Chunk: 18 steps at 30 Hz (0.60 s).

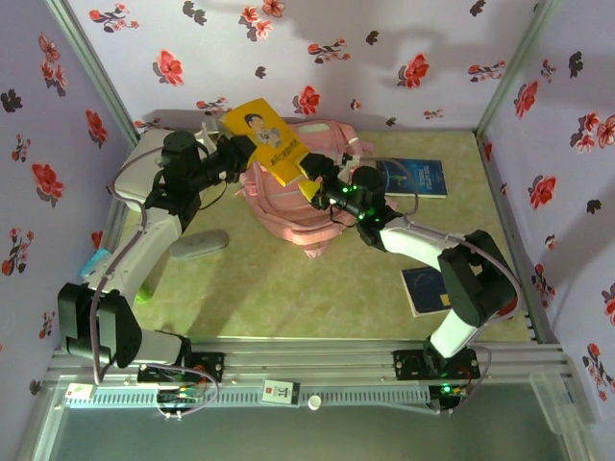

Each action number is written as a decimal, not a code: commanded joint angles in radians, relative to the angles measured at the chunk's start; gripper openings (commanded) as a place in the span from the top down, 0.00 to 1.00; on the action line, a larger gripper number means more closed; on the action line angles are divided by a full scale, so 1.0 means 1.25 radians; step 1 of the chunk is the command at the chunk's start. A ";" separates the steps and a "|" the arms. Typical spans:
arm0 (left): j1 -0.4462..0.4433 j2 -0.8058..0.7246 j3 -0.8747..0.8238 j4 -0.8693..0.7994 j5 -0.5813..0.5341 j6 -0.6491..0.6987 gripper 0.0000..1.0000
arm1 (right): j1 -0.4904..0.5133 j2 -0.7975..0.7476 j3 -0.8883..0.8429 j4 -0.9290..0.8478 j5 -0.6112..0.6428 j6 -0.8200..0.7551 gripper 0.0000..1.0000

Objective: Pack books, pencil case, and school supplies into a backpack

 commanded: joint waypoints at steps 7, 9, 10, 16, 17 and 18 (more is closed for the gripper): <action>0.001 0.015 -0.004 0.050 0.008 0.030 1.00 | 0.004 0.020 0.023 0.090 0.006 0.054 0.29; 0.001 0.011 -0.008 0.029 0.003 0.045 1.00 | 0.005 0.015 0.018 0.100 0.010 0.054 0.36; -0.001 0.010 -0.010 0.021 0.000 0.052 1.00 | 0.006 0.012 0.013 0.108 0.013 0.052 0.39; -0.004 -0.002 -0.033 -0.006 -0.002 0.070 1.00 | 0.009 -0.004 0.002 0.096 0.029 0.018 0.51; -0.004 -0.004 -0.037 -0.008 -0.001 0.070 1.00 | 0.008 -0.005 0.005 0.088 0.029 0.009 0.52; -0.005 -0.007 -0.040 -0.010 -0.001 0.070 1.00 | 0.009 -0.008 0.007 0.080 0.029 0.002 0.54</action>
